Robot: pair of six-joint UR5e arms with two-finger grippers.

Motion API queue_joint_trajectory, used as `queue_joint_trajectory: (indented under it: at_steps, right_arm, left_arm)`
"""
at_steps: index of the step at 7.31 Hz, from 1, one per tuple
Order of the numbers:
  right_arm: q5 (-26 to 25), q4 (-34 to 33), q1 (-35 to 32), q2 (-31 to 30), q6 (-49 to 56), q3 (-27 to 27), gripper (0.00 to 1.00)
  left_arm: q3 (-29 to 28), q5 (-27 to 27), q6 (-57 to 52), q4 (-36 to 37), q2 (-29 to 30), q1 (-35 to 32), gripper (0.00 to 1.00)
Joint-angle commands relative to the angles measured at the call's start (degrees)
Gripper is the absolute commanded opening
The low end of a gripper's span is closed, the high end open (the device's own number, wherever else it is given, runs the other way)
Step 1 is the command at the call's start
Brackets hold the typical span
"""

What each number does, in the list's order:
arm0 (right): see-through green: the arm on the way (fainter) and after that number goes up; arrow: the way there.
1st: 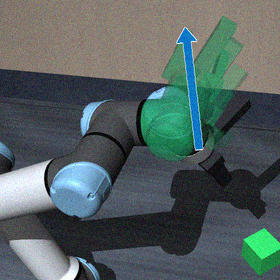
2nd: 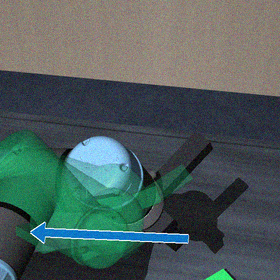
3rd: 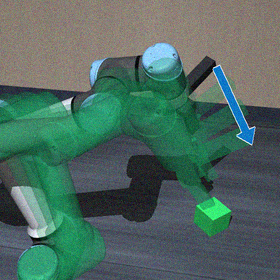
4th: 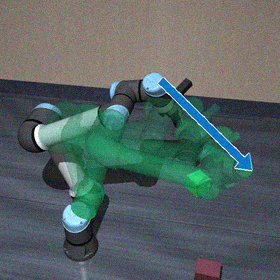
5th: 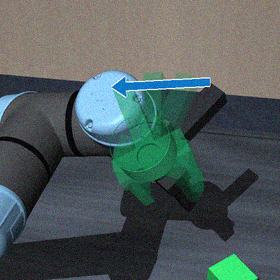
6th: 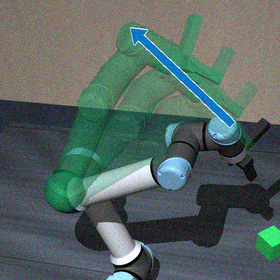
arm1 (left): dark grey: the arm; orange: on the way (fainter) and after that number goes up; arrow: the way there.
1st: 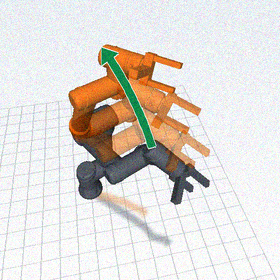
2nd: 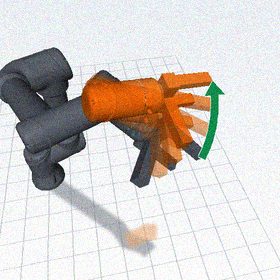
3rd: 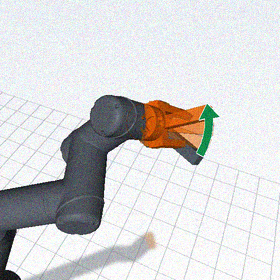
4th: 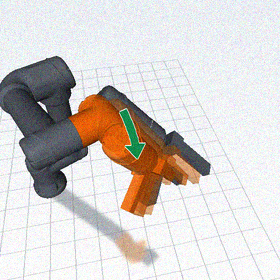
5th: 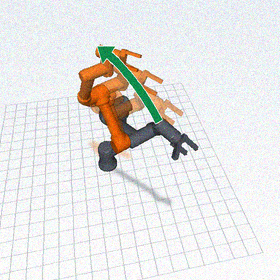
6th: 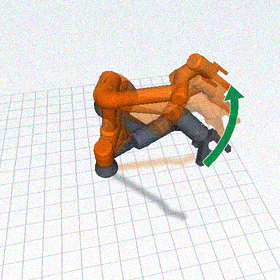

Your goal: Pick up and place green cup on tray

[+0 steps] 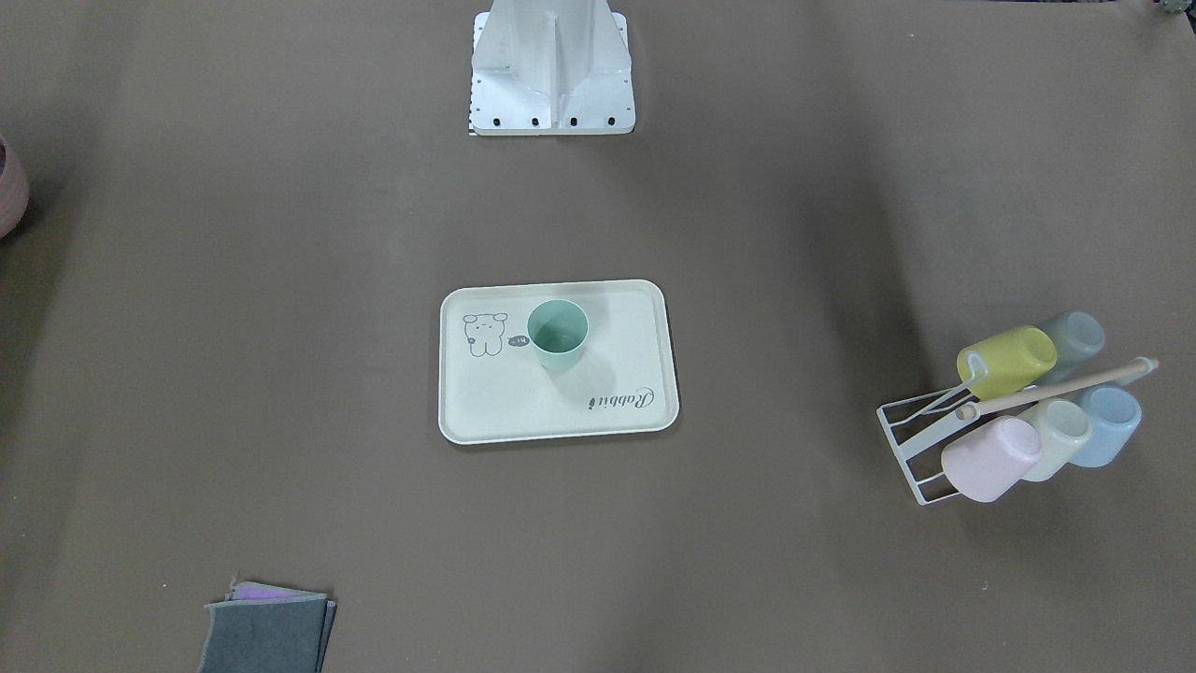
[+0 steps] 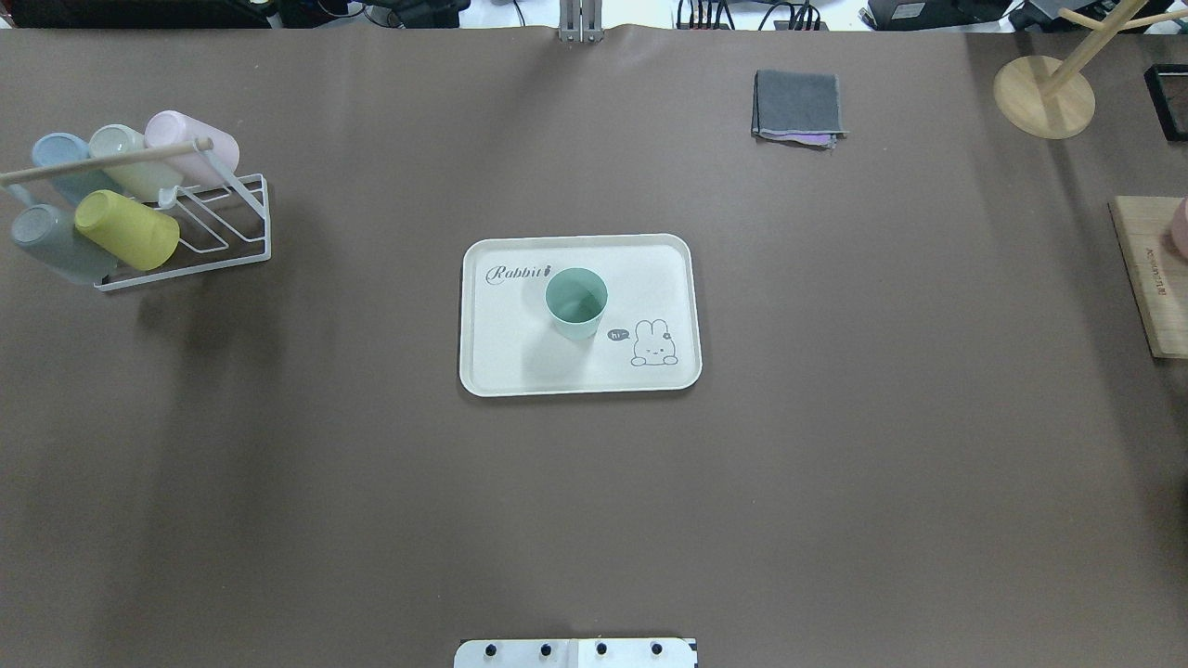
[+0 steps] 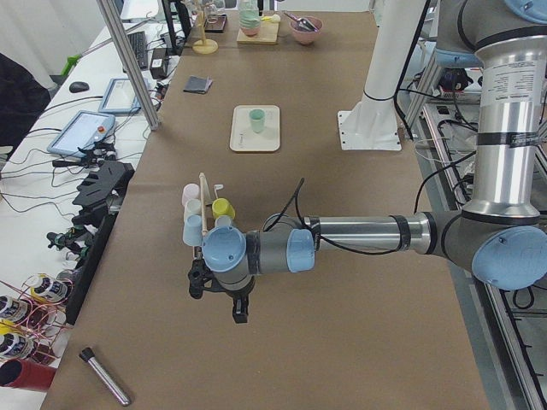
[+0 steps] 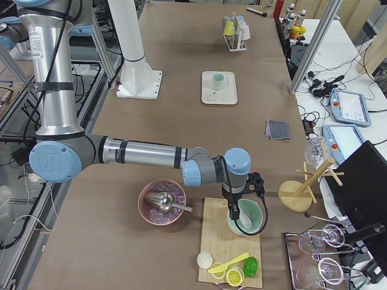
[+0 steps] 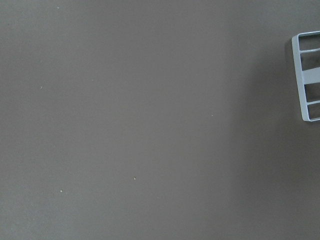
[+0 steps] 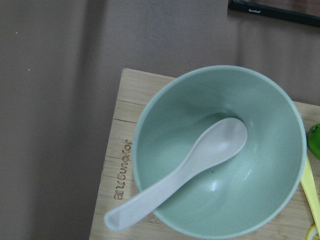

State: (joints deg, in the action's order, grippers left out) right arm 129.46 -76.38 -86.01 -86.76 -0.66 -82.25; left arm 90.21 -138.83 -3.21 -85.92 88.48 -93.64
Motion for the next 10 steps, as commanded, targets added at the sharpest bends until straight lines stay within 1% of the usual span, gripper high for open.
queue_joint_trajectory:
  at_steps: [1,5,8,9,10]
  right_arm:
    - [0.0,0.0,0.1,0.5,0.0,-0.2,1.00]
    - [0.1,0.1,0.1,-0.7,-0.1,-0.1,1.00]
    - [0.1,-0.1,0.1,-0.3,-0.8,1.8,1.00]
    - [0.5,-0.1,0.1,-0.2,-1.2,1.5,1.00]
    - [1.4,-0.8,-0.2,-0.8,-1.4,-0.5,1.00]
  left_arm:
    - [0.2,0.0,0.2,0.0,0.0,0.0,0.99]
    - [-0.3,0.0,0.2,0.5,-0.2,-0.1,0.99]
    - [-0.1,0.0,0.5,0.5,-0.1,-0.1,0.99]
    - [-0.2,0.0,0.6,0.6,0.0,-0.1,0.99]
    - [0.0,0.0,0.6,0.6,0.0,-0.1,0.99]
